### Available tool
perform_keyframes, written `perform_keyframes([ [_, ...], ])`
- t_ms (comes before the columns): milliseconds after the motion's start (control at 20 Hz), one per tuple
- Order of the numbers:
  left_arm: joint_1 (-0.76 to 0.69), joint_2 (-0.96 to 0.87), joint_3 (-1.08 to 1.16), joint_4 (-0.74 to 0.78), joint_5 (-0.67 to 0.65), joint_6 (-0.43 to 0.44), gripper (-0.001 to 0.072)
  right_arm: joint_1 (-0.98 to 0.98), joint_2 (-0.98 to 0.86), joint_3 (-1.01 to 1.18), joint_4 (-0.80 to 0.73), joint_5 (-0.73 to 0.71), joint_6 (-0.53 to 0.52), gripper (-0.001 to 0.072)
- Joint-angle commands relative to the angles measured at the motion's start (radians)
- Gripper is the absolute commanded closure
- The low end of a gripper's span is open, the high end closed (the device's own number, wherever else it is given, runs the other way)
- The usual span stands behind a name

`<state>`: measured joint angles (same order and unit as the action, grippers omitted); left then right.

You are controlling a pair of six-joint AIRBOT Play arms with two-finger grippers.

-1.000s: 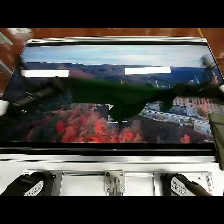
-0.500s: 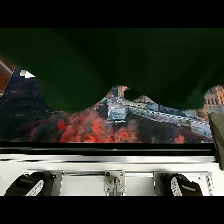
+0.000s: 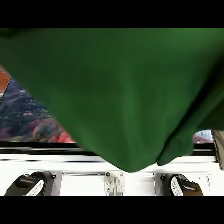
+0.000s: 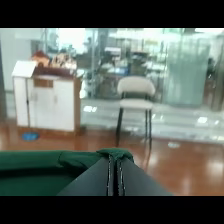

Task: Fold the shirts.

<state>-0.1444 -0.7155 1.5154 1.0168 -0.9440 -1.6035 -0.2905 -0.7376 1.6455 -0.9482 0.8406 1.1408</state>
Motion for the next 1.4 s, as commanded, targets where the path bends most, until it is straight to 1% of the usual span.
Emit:
perform_keyframes([
  [0, 0.002, -0.013, -0.135, 0.263, -0.066, -0.165, 0.0675, -0.001, -0.199, 0.004, 0.007, 0.159, 0.003, 0.0647],
  [100, 0.002, -0.047, -0.239, 0.271, -0.066, -0.171, 0.0675, -0.001, -0.348, 0.004, 0.005, 0.245, 0.003, 0.0647],
  [150, 0.001, -0.073, -0.288, 0.271, -0.066, -0.183, 0.0675, -0.001, -0.427, 0.004, 0.006, 0.262, 0.004, 0.0648],
  [250, 0.001, -0.149, -0.381, 0.268, -0.041, -0.195, 0.0674, -0.001, -0.595, 0.004, 0.026, 0.249, 0.021, 0.0647],
  [350, 0.001, -0.254, -0.444, 0.235, 0.011, -0.194, 0.0673, 0.0, -0.736, 0.004, 0.063, 0.217, 0.073, 0.0647],
  [450, 0.0, -0.381, -0.462, 0.177, 0.09, -0.193, 0.0673, 0.0, -0.86, 0.004, 0.135, 0.205, 0.133, 0.0647],
  [500, 0.0, -0.449, -0.462, 0.146, 0.142, -0.193, 0.0673, 0.005, -0.907, 0.004, 0.165, 0.212, 0.154, 0.0647],
  [600, 0.001, -0.571, -0.462, 0.07, 0.231, -0.193, 0.0673, 0.042, -0.98, 0.004, 0.153, 0.253, 0.175, 0.0647],
  [750, 0.002, -0.702, -0.46, -0.064, 0.271, -0.193, 0.0672, 0.124, -1.023, 0.004, 0.08, 0.261, 0.175, 0.0647],
  [800, 0.003, -0.726, -0.456, -0.09, 0.27, -0.193, 0.067, 0.142, -1.02, 0.005, 0.064, 0.237, 0.174, 0.0618],
  [850, 0.008, -0.735, -0.449, -0.094, 0.27, -0.193, 0.0634, 0.147, -1.012, 0.007, 0.071, 0.227, 0.174, 0.0519],
  [900, 0.022, -0.733, -0.437, -0.093, 0.264, -0.185, 0.0496, 0.142, -0.997, 0.015, 0.076, 0.235, 0.169, 0.0325],
  [950, 0.052, -0.73, -0.412, -0.091, 0.217, -0.172, 0.0246, 0.122, -0.97, 0.034, 0.065, 0.267, 0.143, 0.0119],
  [1000, 0.104, -0.729, -0.367, -0.09, 0.116, -0.126, 0.0048, 0.093, -0.935, 0.058, 0.02, 0.323, 0.109, 0.0083],
  [1050, 0.163, -0.729, -0.32, -0.089, -0.008, -0.069, 0.0037, 0.061, -0.896, 0.082, -0.072, 0.39, 0.092, 0.0083],
  [1100, 0.229, -0.729, -0.279, -0.077, -0.142, -0.033, 0.004, 0.026, -0.851, 0.095, -0.219, 0.462, 0.093, 0.0083],
  [1200, 0.332, -0.729, -0.253, -0.019, -0.388, -0.031, 0.0049, -0.045, -0.785, 0.091, -0.49, 0.629, 0.136, 0.0084],
  [1250, 0.358, -0.729, -0.269, 0.039, -0.48, -0.031, 0.0049, -0.1, -0.761, 0.068, -0.496, 0.668, 0.192, 0.0085],
  [1300, 0.362, -0.727, -0.3, 0.09, -0.531, -0.03, 0.0049, -0.148, -0.749, 0.034, -0.457, 0.716, 0.212, 0.0085],
  [1350, 0.353, -0.721, -0.356, 0.104, -0.54, -0.013, 0.0049, -0.191, -0.744, -0.016, -0.407, 0.775, 0.211, 0.0085],
])
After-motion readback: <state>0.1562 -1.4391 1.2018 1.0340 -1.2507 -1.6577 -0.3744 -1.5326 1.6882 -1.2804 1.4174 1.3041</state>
